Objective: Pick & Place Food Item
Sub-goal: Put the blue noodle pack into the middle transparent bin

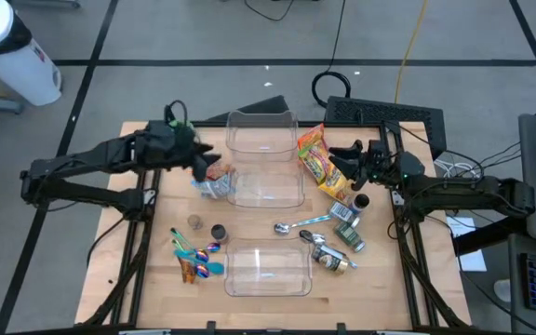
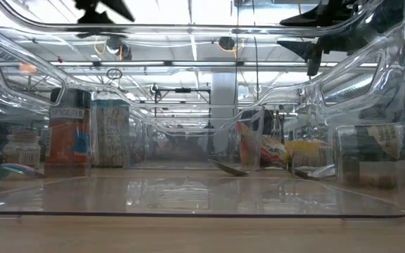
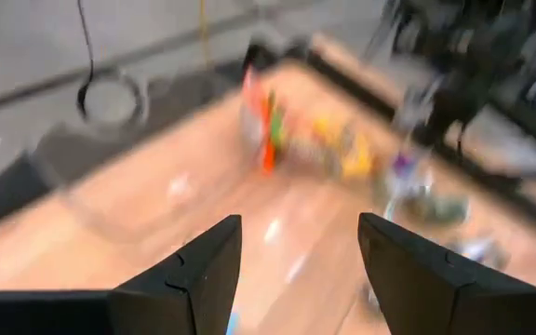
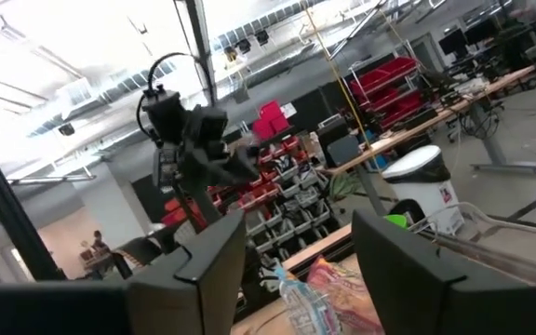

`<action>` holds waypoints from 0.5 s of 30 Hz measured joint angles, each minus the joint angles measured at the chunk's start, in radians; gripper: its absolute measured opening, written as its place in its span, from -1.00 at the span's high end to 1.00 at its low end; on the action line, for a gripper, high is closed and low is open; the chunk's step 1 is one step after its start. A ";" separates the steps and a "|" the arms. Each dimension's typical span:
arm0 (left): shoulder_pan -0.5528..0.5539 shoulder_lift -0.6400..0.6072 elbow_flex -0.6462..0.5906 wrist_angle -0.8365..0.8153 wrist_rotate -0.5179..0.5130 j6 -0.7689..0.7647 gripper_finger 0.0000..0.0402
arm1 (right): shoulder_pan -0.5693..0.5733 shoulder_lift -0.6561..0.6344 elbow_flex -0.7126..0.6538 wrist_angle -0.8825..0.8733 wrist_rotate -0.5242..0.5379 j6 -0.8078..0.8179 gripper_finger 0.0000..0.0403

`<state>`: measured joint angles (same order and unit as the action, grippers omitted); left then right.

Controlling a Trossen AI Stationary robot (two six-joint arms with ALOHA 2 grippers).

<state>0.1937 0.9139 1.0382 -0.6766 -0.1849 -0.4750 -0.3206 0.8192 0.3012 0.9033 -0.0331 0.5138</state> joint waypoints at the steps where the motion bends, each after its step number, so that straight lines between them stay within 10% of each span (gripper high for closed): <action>1: 0.000 -0.008 0.000 -0.057 0.004 0.001 -0.11 | 0.000 0.000 0.000 0.000 0.017 0.005 0.04; 15: 0.000 0.019 -0.141 -0.186 -0.023 0.144 -0.11 | 0.002 0.000 0.000 0.006 0.216 0.130 0.06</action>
<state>0.1940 0.9328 0.8970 -0.8627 -0.2081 -0.3314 -0.3191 0.8192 0.3012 0.9092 0.1829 0.6442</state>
